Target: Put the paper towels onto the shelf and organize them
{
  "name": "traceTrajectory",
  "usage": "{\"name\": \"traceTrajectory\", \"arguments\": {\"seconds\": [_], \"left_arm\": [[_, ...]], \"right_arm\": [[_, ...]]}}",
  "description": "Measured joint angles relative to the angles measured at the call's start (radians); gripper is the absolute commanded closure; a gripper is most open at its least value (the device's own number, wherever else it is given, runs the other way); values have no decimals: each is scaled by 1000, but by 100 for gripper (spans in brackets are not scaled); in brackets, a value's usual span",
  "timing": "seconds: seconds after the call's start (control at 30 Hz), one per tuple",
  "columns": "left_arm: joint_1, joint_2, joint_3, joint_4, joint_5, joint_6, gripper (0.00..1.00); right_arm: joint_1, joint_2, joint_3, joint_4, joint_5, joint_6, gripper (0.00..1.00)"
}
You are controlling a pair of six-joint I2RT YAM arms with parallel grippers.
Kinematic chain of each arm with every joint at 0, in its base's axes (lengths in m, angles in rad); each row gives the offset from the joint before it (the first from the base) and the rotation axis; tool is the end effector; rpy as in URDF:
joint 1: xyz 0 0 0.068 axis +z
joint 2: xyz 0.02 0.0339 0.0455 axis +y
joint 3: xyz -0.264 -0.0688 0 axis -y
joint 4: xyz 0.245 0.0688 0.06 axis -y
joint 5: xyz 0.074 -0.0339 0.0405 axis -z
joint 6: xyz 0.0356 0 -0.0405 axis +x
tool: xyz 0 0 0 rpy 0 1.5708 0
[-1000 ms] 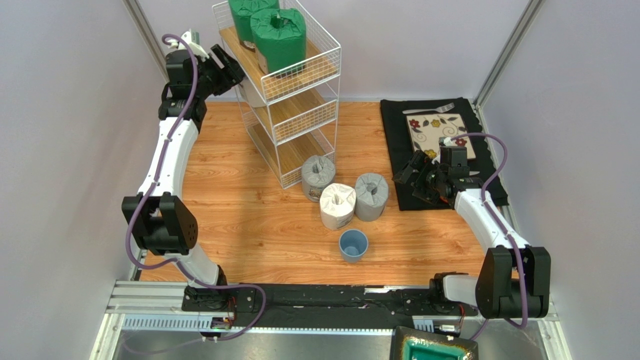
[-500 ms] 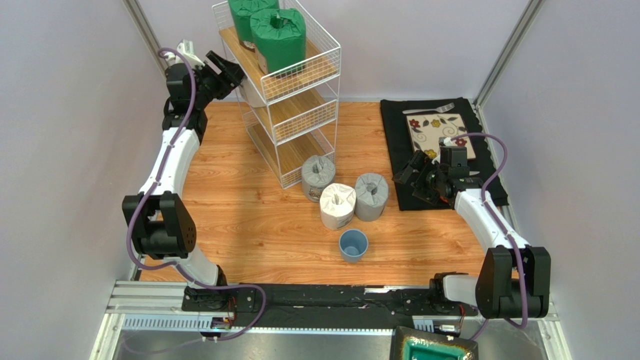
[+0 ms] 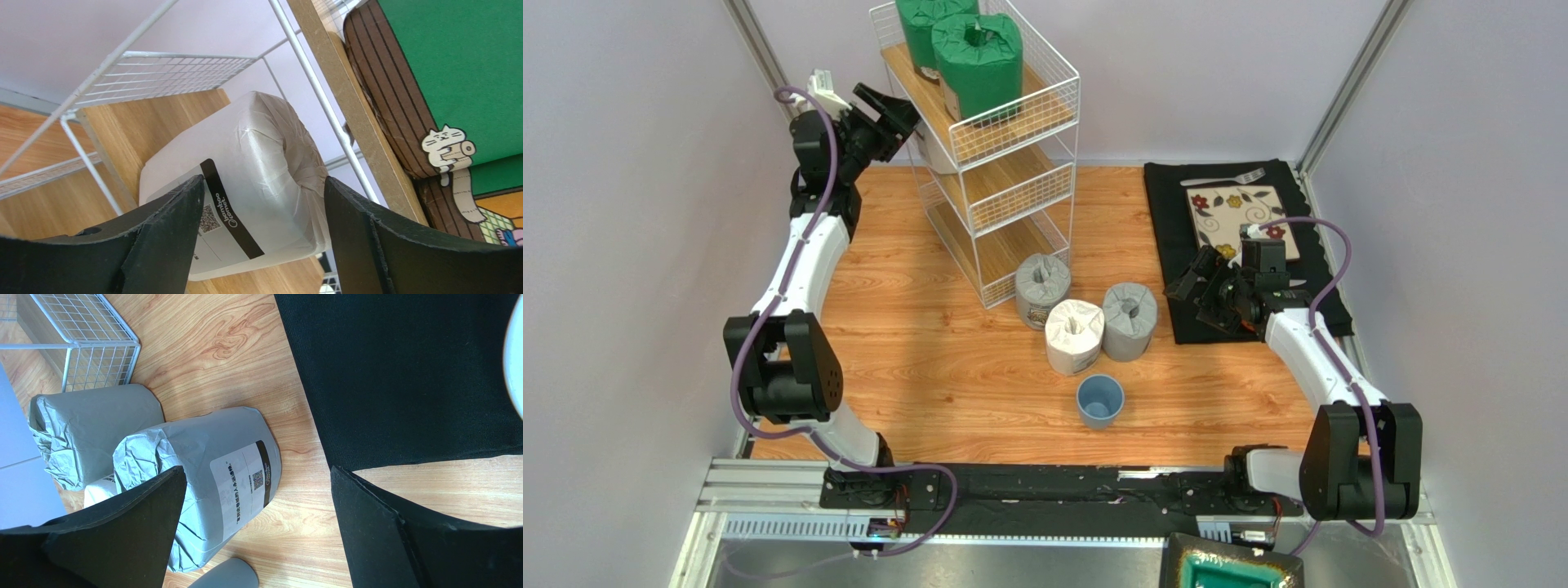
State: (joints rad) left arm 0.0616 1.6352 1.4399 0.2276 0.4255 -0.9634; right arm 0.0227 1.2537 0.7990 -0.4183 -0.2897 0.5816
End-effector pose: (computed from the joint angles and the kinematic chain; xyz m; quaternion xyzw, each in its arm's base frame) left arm 0.3955 0.0097 0.3917 -0.2012 0.6669 -0.4382 0.5680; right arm 0.2533 0.0159 0.2278 0.2091 0.9074 0.2302 0.2826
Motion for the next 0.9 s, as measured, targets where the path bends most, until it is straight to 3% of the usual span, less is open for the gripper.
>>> {"name": "traceTrajectory", "arguments": {"seconds": [0.9], "left_arm": [[5, 31, -56, 161, 82, -158, 18]], "right_arm": [[0, 0, 0, -1, 0, -2, 9]]}}
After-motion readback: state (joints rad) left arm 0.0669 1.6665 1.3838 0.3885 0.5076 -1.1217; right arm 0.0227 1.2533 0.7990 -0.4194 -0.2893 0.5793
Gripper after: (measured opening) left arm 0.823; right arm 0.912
